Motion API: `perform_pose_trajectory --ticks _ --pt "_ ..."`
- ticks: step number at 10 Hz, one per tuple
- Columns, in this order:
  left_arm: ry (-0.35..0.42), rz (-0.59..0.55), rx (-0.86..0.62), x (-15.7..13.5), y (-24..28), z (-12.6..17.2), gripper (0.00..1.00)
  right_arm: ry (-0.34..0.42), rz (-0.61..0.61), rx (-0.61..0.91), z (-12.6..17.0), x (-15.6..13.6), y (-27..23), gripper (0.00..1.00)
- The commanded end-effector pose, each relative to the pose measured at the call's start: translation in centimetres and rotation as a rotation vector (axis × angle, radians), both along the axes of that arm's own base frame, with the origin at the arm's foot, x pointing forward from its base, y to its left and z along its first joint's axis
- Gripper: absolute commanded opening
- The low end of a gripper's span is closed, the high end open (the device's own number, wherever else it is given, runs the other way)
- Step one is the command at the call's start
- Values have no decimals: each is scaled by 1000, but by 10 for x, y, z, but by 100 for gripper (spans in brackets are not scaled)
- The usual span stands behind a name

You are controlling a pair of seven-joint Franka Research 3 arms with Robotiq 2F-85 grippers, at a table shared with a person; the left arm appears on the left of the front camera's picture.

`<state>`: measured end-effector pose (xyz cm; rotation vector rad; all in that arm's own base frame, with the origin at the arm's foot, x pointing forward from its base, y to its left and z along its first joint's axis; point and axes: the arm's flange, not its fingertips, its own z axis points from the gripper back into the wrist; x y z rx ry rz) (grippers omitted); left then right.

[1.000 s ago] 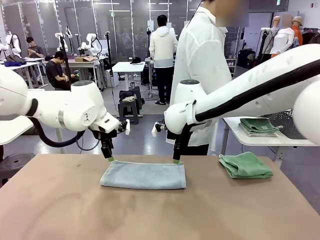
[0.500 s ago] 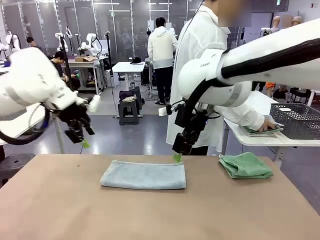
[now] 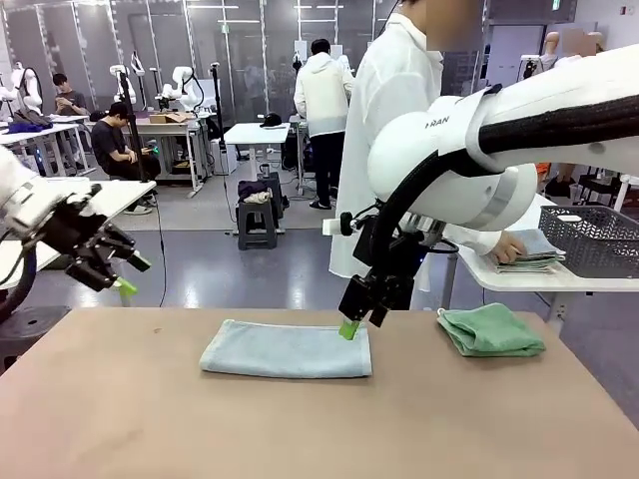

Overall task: Fold the towels and place them in the basket.
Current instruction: When a person lays out a Towel with hook on the table, fold it in half twice.

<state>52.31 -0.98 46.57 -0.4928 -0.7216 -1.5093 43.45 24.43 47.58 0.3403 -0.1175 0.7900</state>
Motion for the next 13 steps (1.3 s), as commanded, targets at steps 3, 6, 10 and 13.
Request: perform_pose_trajectory --ticks 3,6,10,13 --pt "122 -25 -164 9 43 -28 81 0 -4 1 1 4 -2 87" --pt "119 -10 -126 -3 41 -31 81 46 -189 95 -28 15 8 79" --pt "119 -10 -126 -3 41 -31 81 96 -532 88 -78 39 17 79" --pt "119 -10 -126 -3 41 -31 81 60 -674 45 -98 70 11 79"
